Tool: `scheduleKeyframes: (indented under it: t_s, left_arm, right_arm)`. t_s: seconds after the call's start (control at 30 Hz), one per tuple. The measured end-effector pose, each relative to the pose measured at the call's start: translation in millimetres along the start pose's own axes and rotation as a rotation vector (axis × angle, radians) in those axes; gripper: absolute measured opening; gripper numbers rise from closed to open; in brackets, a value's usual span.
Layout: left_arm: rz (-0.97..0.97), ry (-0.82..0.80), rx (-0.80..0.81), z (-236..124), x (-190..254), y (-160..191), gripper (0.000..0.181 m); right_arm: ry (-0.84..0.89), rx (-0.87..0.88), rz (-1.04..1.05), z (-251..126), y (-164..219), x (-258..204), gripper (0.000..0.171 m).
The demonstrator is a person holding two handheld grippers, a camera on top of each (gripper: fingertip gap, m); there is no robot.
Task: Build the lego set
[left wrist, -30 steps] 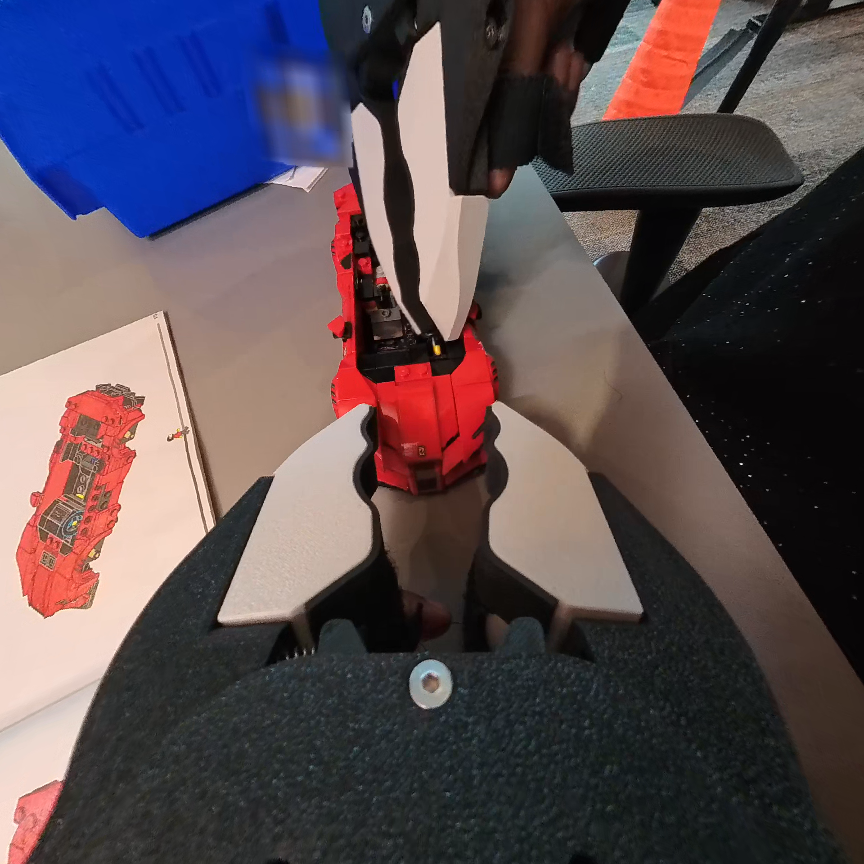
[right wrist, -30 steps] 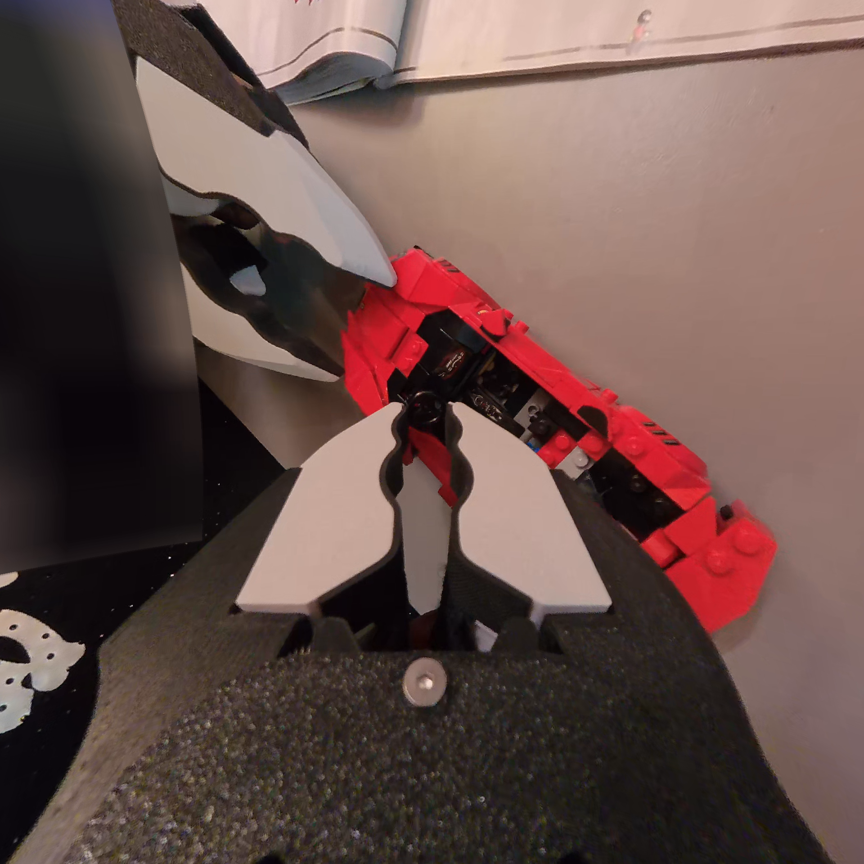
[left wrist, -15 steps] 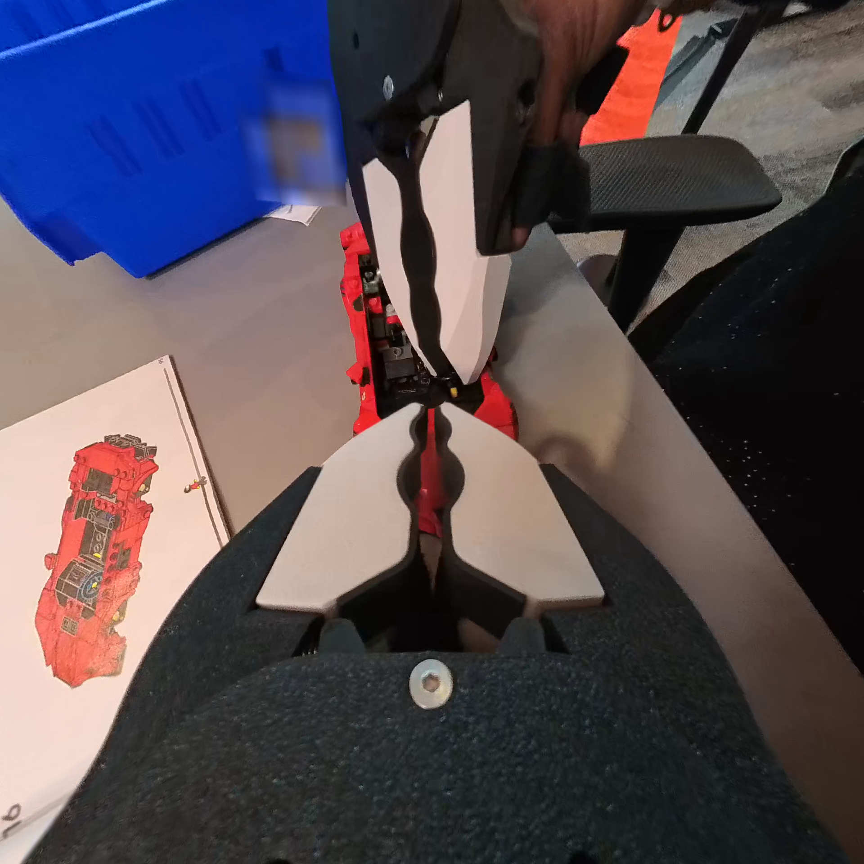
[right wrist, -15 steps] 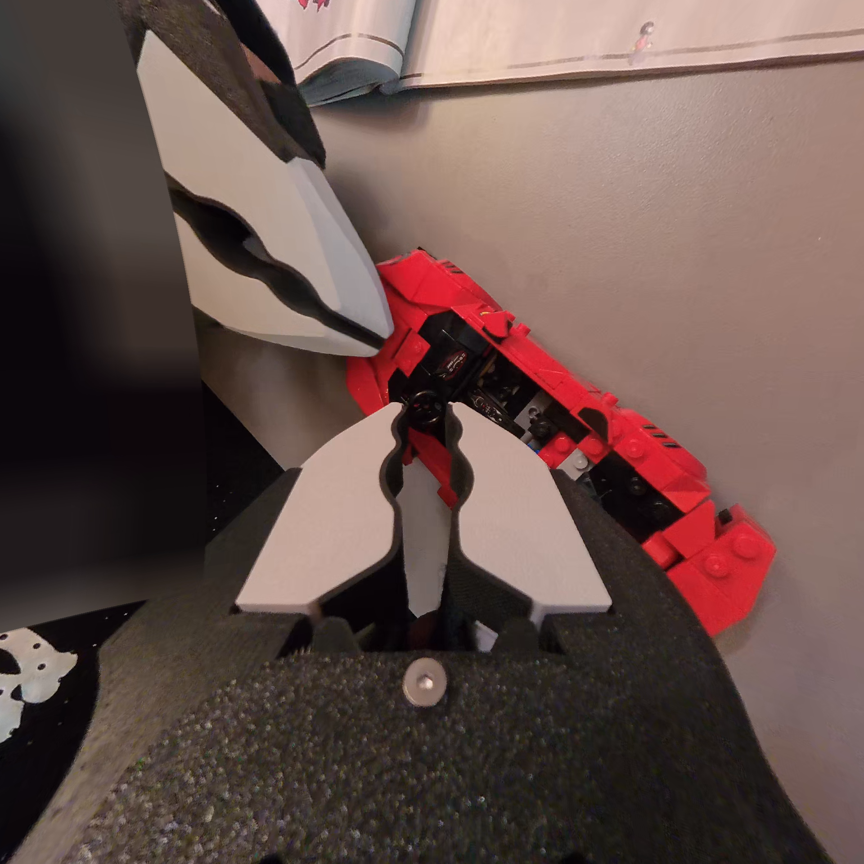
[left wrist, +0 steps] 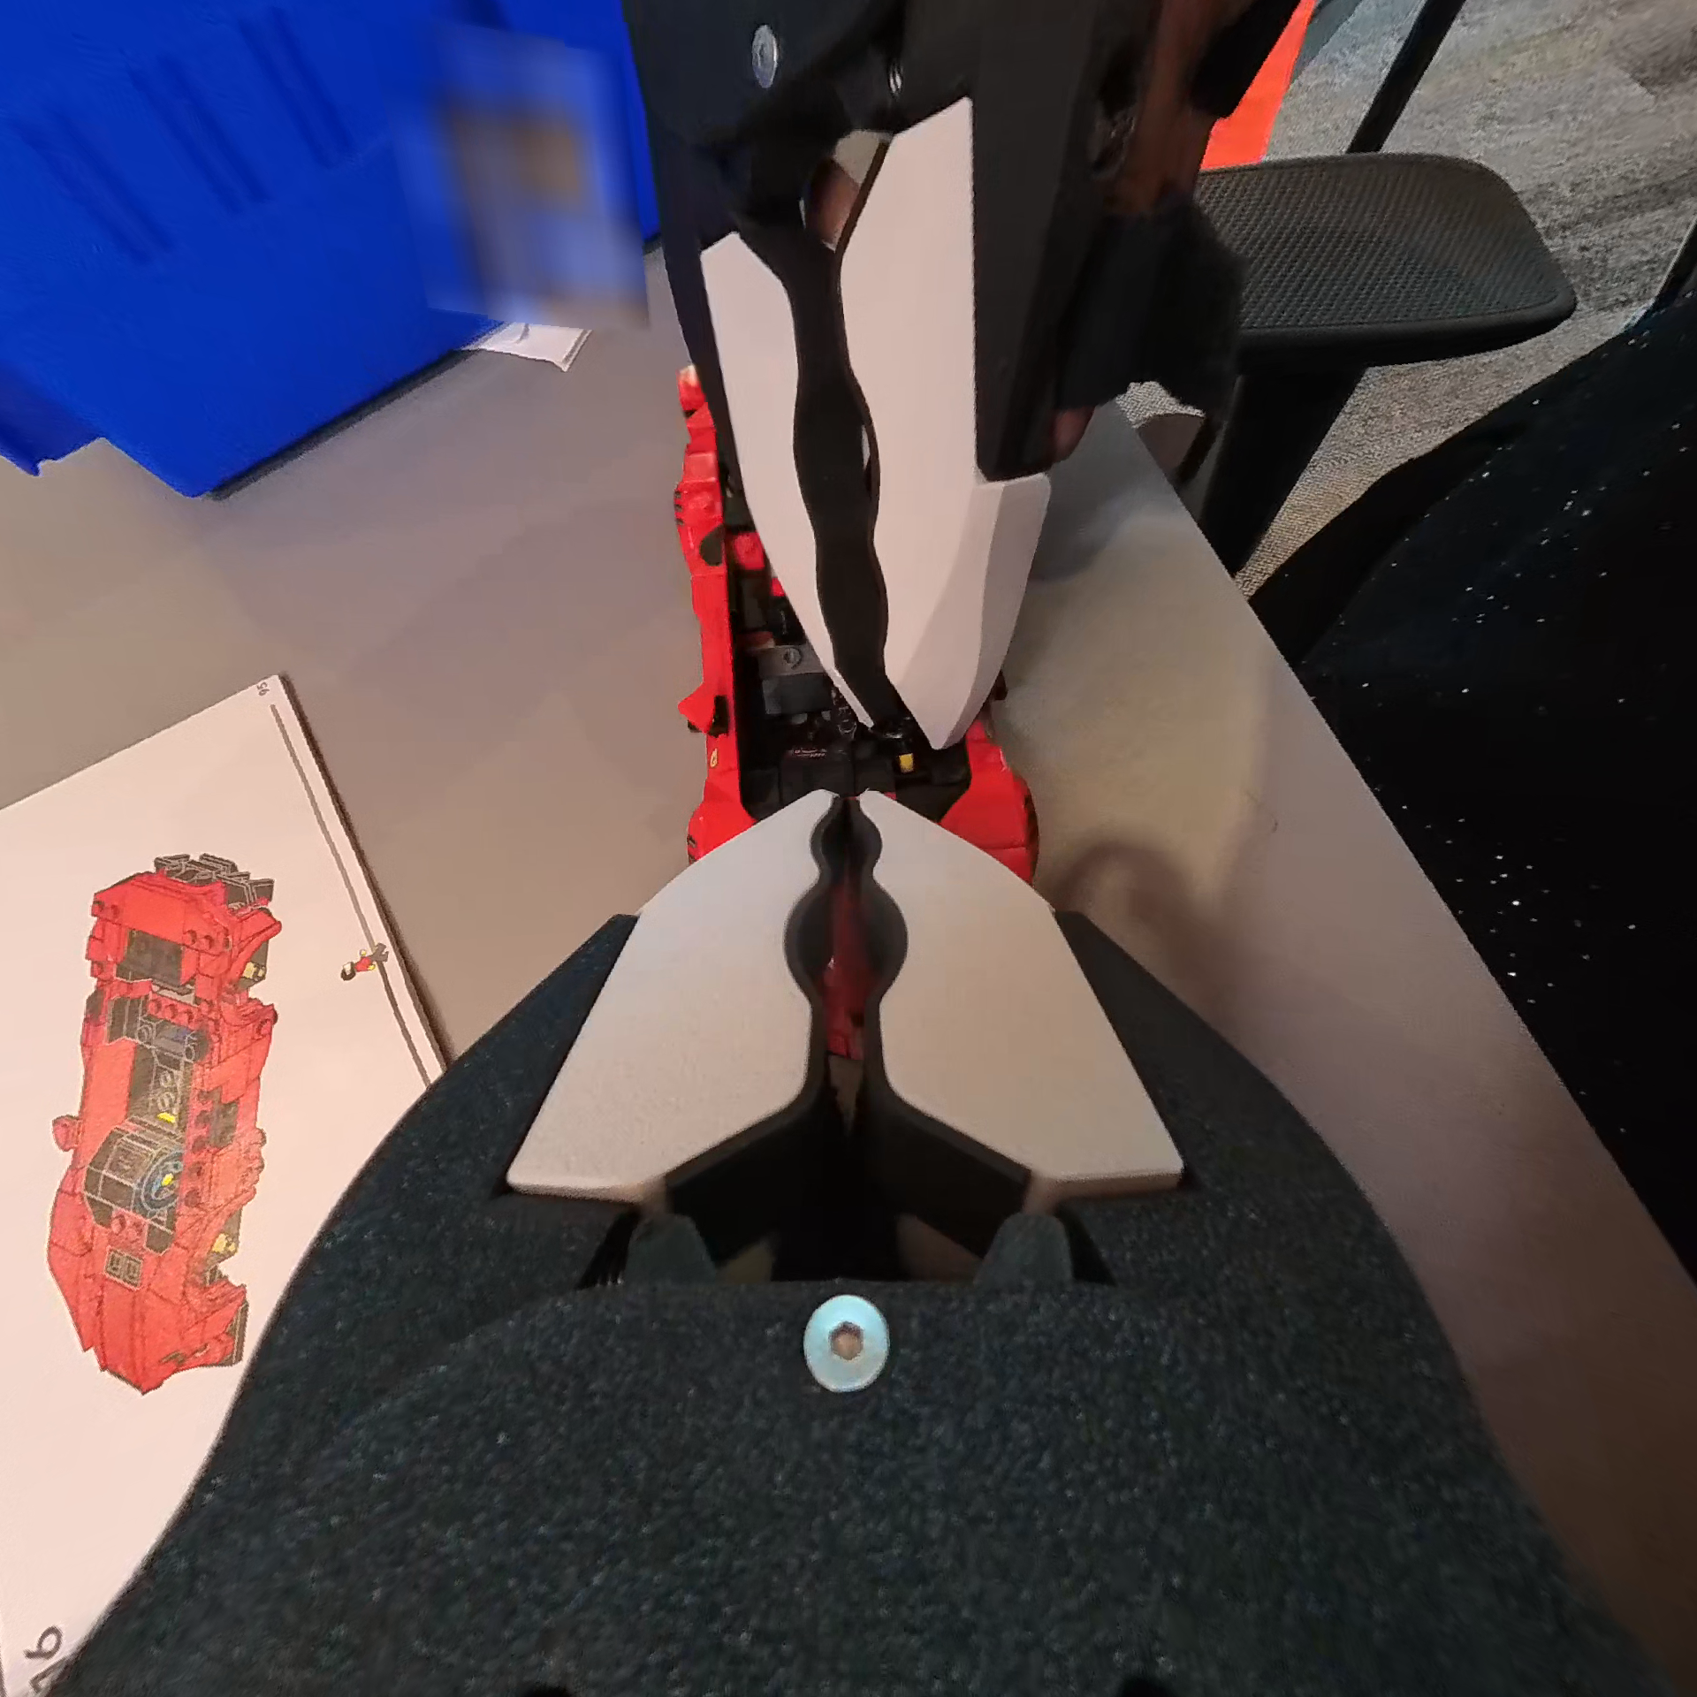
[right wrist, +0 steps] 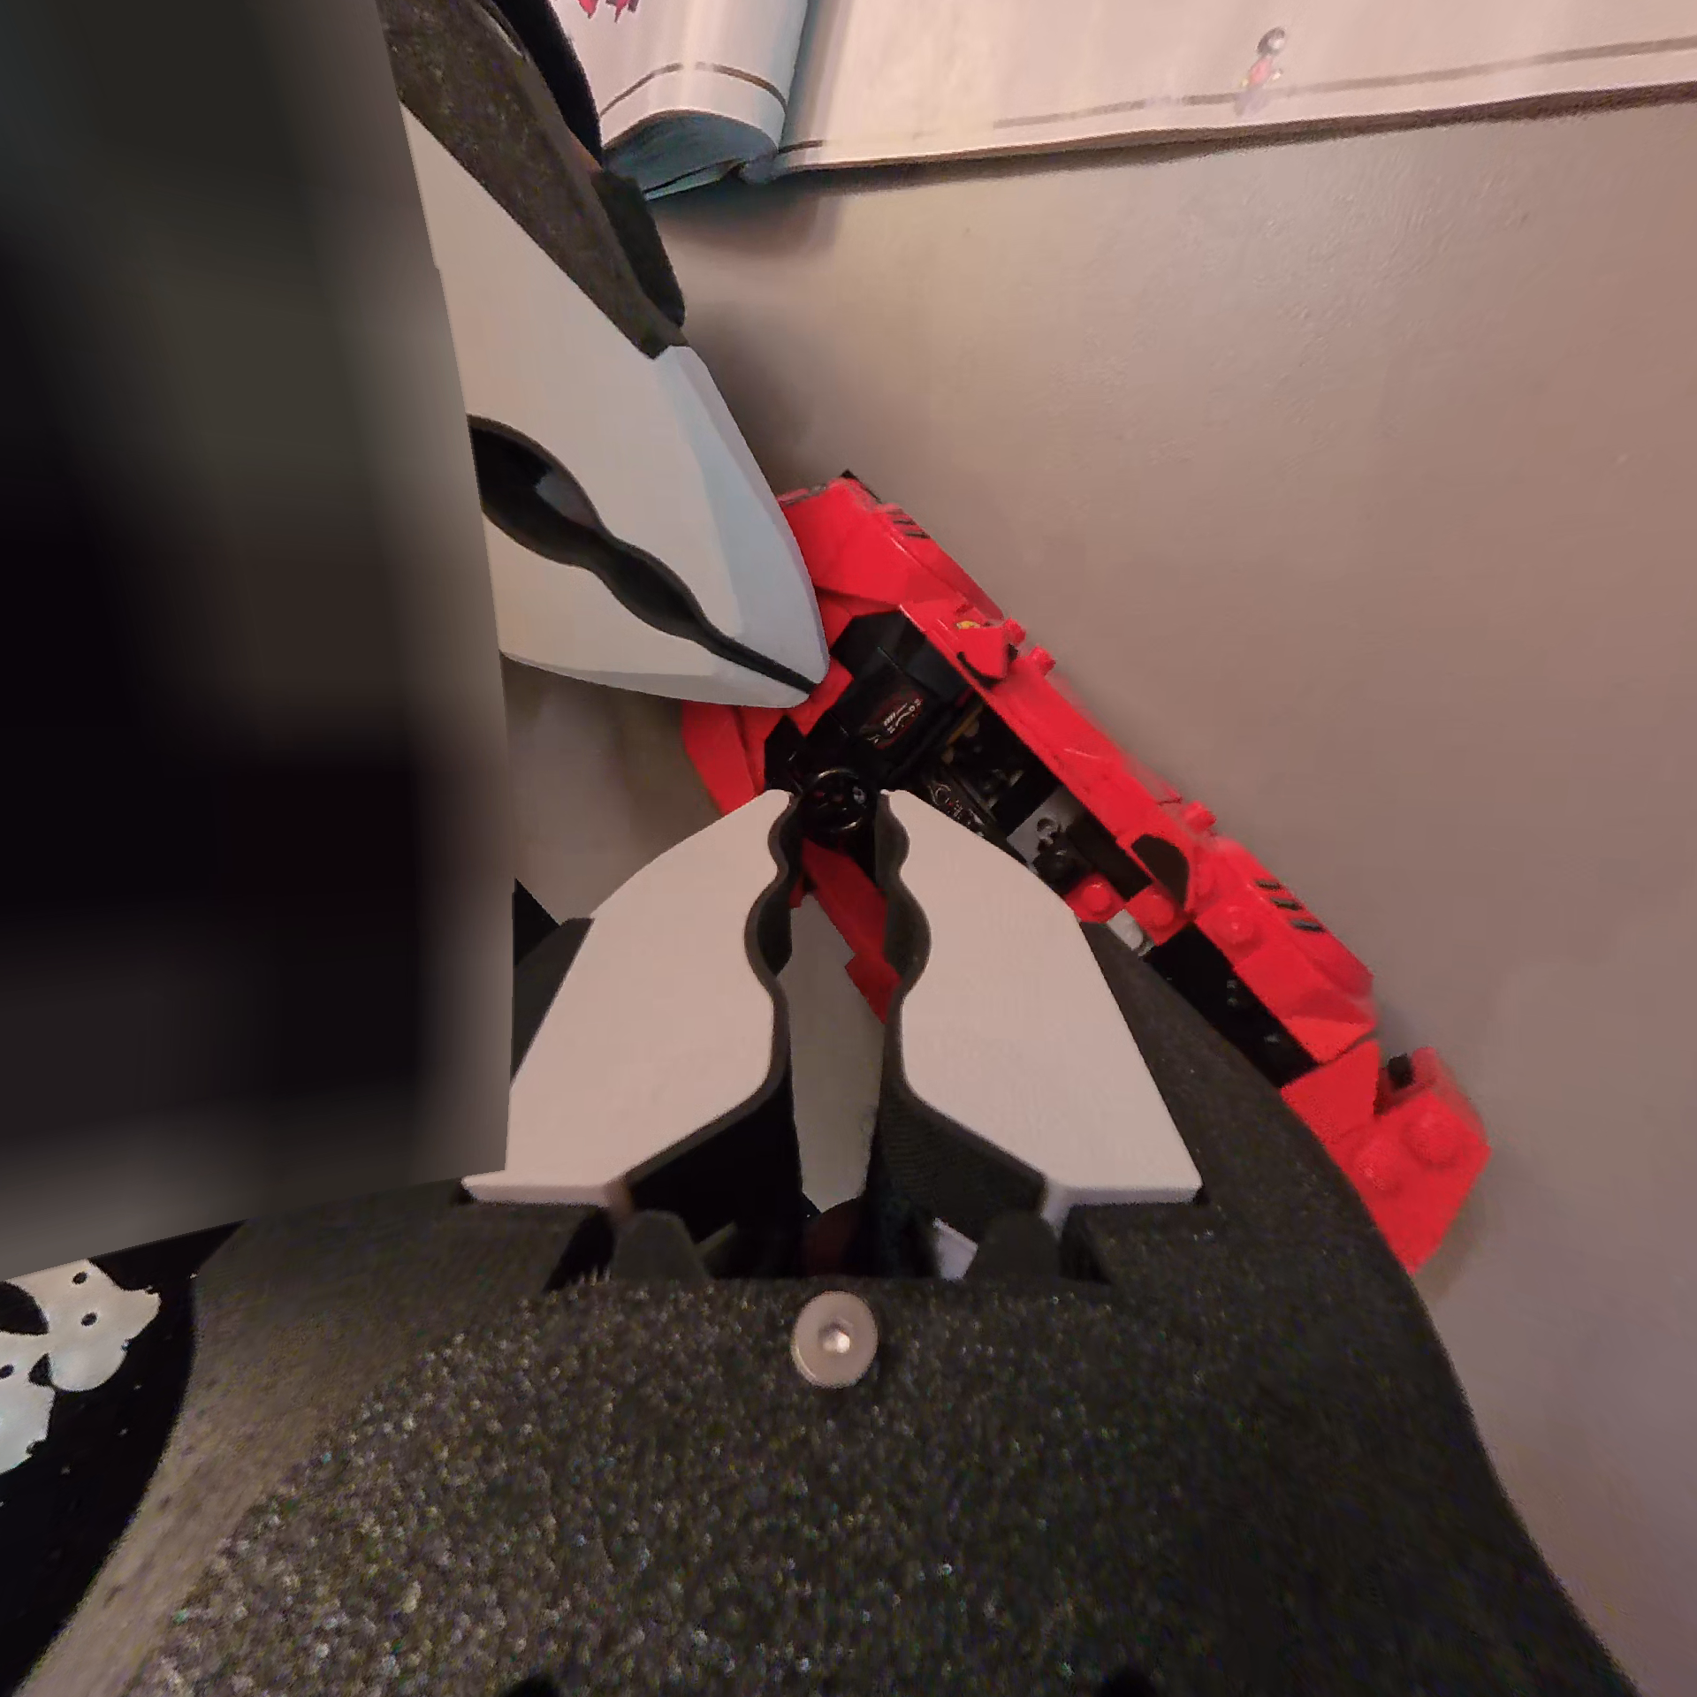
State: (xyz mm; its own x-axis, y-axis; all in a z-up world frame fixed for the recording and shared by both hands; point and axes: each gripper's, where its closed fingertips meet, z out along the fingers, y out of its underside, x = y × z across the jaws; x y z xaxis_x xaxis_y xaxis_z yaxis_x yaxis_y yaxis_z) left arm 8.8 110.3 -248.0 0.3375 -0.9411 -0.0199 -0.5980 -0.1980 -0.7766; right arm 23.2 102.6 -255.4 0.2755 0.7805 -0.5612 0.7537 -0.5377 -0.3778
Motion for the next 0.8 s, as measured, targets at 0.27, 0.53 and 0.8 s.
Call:
scheduleKeyframes:
  t_s: [0.27, 0.53, 0.8]
  left_arm:
    - [0.009, -0.025, -0.006, -0.4, -0.8, 0.5, 0.000]
    - [-0.003, -0.026, 0.000, -0.9, -0.6, 0.3, 0.000]
    - [-0.003, -0.023, 0.003, -0.9, 0.1, 0.0, 0.000]
  right_arm:
    - [0.033, -0.006, -0.002, 1.4, -1.2, -0.6, 0.016]
    - [0.030, 0.012, 0.014, 2.8, 0.8, -1.1, 0.015]
    - [0.045, 0.011, 0.010, 2.3, 1.1, -1.6, 0.016]
